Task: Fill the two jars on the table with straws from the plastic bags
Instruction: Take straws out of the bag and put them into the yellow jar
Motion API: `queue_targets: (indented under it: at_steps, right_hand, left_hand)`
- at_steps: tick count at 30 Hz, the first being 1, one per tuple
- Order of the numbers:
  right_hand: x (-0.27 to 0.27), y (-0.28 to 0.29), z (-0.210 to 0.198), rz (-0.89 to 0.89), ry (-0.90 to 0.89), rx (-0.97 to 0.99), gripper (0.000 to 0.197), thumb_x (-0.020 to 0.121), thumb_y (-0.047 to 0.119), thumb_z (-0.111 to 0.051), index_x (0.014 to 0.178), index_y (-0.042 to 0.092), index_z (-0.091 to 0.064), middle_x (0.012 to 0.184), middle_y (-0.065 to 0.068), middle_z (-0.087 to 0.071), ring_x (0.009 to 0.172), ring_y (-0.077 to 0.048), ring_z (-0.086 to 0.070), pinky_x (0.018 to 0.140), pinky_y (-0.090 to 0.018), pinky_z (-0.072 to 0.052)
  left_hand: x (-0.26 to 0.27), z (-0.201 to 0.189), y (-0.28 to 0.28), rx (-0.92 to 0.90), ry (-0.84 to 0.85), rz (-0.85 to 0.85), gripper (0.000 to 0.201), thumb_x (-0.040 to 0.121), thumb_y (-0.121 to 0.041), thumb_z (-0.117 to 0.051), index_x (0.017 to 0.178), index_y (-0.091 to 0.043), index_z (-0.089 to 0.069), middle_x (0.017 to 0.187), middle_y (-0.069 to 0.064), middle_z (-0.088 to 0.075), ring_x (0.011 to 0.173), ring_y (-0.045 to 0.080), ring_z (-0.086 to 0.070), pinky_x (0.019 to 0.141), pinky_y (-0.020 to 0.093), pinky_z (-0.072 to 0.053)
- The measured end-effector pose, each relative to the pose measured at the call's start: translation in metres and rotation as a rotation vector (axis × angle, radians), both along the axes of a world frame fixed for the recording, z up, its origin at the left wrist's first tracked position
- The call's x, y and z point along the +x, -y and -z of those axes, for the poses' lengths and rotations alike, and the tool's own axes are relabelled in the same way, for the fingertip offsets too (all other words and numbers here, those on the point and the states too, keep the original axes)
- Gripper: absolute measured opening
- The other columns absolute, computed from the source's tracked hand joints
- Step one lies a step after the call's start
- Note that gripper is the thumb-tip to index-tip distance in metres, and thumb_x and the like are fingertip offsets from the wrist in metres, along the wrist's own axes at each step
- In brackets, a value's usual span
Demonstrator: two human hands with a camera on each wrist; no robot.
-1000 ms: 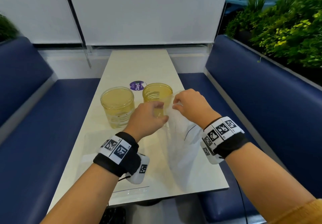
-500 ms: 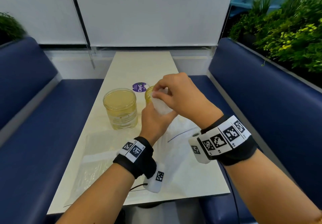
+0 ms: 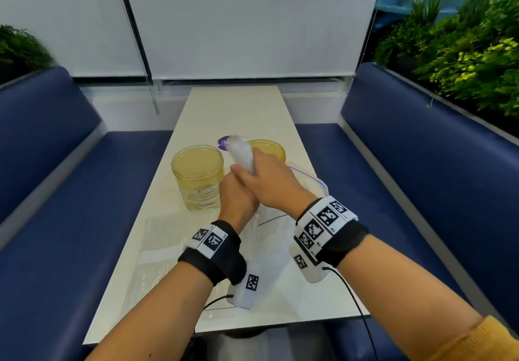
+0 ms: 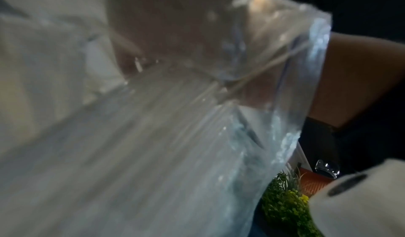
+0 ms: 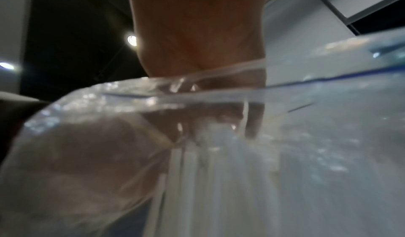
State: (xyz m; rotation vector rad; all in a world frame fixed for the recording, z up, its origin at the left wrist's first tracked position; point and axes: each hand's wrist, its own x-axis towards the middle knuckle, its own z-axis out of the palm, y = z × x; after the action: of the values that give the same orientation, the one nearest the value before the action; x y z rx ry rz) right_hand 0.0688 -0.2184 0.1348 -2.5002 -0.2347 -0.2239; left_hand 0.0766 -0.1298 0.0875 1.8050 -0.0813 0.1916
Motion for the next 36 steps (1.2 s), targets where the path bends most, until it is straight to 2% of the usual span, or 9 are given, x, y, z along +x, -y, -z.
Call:
queue_targets:
  at_steps: [2,6,10,13,17,20,25,29,36]
  right_hand:
    - [0.003,-0.005,0.000,-0.013,0.009,0.047,0.035,0.100,0.045,-0.051,0.115,0.013,-0.052,0.100,-0.007,-0.067,0.089,-0.028,-0.063,0.077,-0.043,-0.052]
    - [0.009,-0.016,-0.002,-0.075,0.046,0.298,0.018,0.100,0.027,-0.057,0.098,0.013,-0.046,0.090,-0.009,-0.065,0.078,-0.026,-0.061,0.070,-0.041,-0.050]
    - [0.014,-0.024,-0.011,-0.143,0.041,0.465,0.015,0.101,0.021,-0.057,0.108,0.009,-0.052,0.081,0.006,-0.063,0.070,-0.002,-0.061,0.064,-0.019,-0.050]
    - [0.022,-0.023,-0.027,-0.179,0.077,0.555,0.022,0.102,0.023,-0.055,0.118,0.008,-0.053,0.082,0.004,-0.064,0.067,-0.001,-0.061,0.067,-0.020,-0.052]
    - [0.043,-0.018,-0.077,-0.217,0.172,0.673,0.008,0.102,0.023,-0.053,0.106,0.016,-0.054,0.081,0.000,-0.064,0.070,-0.010,-0.064,0.073,-0.037,-0.058]
    - [0.061,-0.011,-0.115,-0.231,0.276,0.799,0.007,0.099,0.022,-0.055,0.098,0.016,-0.053,0.077,-0.001,-0.062,0.069,-0.018,-0.063,0.073,-0.045,-0.057]
    - [0.090,0.003,-0.146,-0.214,0.406,0.869,0.007,0.102,0.018,-0.053,0.105,0.012,-0.051,0.081,-0.006,-0.059,0.072,-0.018,-0.062,0.071,-0.035,-0.058]
    - [0.122,0.014,-0.118,-0.130,0.415,0.824,0.019,0.102,0.018,-0.053,0.117,0.007,-0.049,0.084,-0.008,-0.058,0.073,-0.015,-0.060,0.070,-0.027,-0.054]
    - [0.166,0.031,-0.016,0.049,0.199,0.679,0.024,0.100,0.021,-0.057,0.117,0.032,-0.043,0.091,-0.008,-0.066,0.089,-0.027,-0.066,0.084,-0.049,-0.056]
  left_hand:
    - [0.004,0.001,-0.004,0.079,-0.022,-0.005,0.036,0.091,-0.003,-0.054,0.059,-0.017,-0.047,0.053,0.000,-0.047,0.052,0.019,-0.042,0.056,0.036,-0.036]
    - [0.003,0.000,-0.012,0.215,0.046,0.000,0.031,0.091,-0.008,-0.060,0.065,-0.021,-0.050,0.058,-0.005,-0.054,0.052,0.007,-0.047,0.047,0.023,-0.036]
    - [0.007,-0.004,-0.016,0.337,0.088,0.025,0.021,0.091,-0.019,-0.063,0.073,-0.022,-0.051,0.060,-0.013,-0.051,0.054,0.000,-0.046,0.046,0.009,-0.038]
    - [0.010,0.005,-0.025,0.236,0.014,0.038,0.030,0.074,-0.036,-0.084,0.071,-0.025,-0.056,0.062,-0.015,-0.055,0.054,-0.003,-0.053,0.047,0.010,-0.037]
    - [0.011,0.019,-0.041,0.222,-0.038,0.014,0.069,0.046,-0.065,-0.089,0.096,-0.024,-0.067,0.098,-0.011,-0.068,0.087,0.003,-0.064,0.071,0.022,-0.049]
    - [0.013,0.022,-0.052,0.199,-0.089,-0.024,0.068,0.048,-0.053,-0.095,0.102,-0.025,-0.064,0.108,-0.010,-0.064,0.098,0.012,-0.062,0.083,0.030,-0.052]
    - [0.013,0.028,-0.074,0.248,-0.116,-0.059,0.057,0.065,-0.030,-0.095,0.113,-0.018,-0.067,0.114,-0.005,-0.063,0.100,0.013,-0.058,0.084,0.025,-0.047]
    - [0.013,0.034,-0.090,0.232,-0.155,-0.096,0.053,0.071,-0.026,-0.092,0.117,-0.018,-0.066,0.117,-0.005,-0.065,0.100,0.014,-0.059,0.078,0.022,-0.046]
    - [0.009,0.037,-0.107,0.156,-0.164,-0.122,0.042,0.084,-0.028,-0.083,0.121,-0.022,-0.065,0.118,-0.011,-0.065,0.102,0.010,-0.064,0.078,0.022,-0.050]
